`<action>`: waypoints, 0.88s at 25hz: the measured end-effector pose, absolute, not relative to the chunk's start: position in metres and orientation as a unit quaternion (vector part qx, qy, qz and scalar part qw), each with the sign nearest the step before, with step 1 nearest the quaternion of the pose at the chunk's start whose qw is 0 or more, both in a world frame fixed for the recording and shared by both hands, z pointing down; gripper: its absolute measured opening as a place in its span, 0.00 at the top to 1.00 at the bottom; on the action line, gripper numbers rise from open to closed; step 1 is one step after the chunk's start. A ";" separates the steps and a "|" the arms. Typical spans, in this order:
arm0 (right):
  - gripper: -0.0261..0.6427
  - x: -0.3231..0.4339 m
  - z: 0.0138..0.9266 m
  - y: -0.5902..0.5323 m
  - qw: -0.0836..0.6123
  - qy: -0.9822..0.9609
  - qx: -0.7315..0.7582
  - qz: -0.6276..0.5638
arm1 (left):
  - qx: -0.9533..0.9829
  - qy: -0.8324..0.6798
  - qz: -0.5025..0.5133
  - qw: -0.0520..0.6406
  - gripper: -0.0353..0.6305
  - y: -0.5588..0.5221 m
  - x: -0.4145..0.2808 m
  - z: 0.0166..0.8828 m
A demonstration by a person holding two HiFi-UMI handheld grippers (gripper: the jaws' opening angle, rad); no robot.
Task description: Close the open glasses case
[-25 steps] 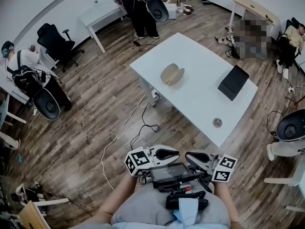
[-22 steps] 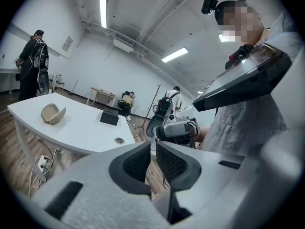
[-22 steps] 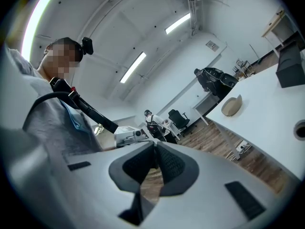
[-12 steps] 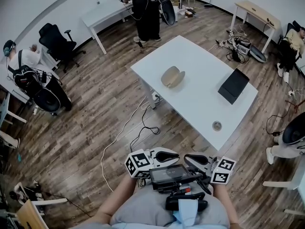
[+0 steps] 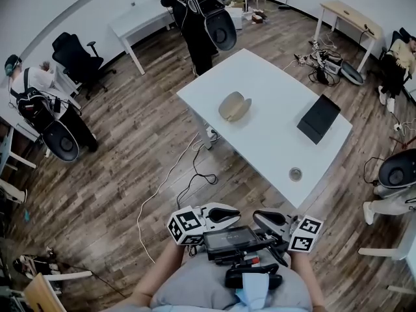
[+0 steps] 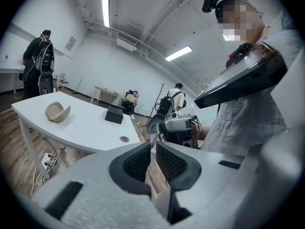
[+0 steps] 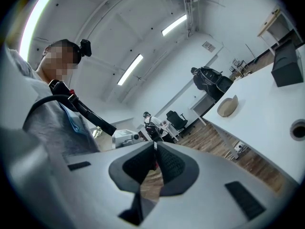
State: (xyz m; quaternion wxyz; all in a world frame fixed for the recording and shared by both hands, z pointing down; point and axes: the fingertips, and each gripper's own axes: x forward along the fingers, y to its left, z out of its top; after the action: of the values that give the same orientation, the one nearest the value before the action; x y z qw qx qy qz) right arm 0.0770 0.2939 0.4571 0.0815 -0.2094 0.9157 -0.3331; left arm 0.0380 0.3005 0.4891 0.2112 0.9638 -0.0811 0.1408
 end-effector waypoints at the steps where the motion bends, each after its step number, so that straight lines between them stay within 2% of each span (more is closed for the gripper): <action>1: 0.91 0.079 0.457 0.291 0.083 0.915 -0.213 -0.334 | 0.963 -0.094 0.139 0.211 0.88 0.293 0.032 0.489; 9: 0.91 0.076 0.463 0.252 0.086 0.909 -0.220 -0.343 | 0.952 -0.190 0.094 0.220 0.88 0.209 -0.027 0.476; 22: 0.91 0.039 0.462 0.154 0.078 0.904 -0.232 -0.350 | 0.958 -0.128 0.092 0.241 0.88 0.133 -0.028 0.485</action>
State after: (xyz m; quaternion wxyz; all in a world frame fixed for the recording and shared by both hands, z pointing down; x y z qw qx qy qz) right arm 0.0386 0.1541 0.4624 0.0777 -0.2322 0.9043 -0.3498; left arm -0.0275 0.1325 0.4855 0.2410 0.9577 -0.1277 0.0920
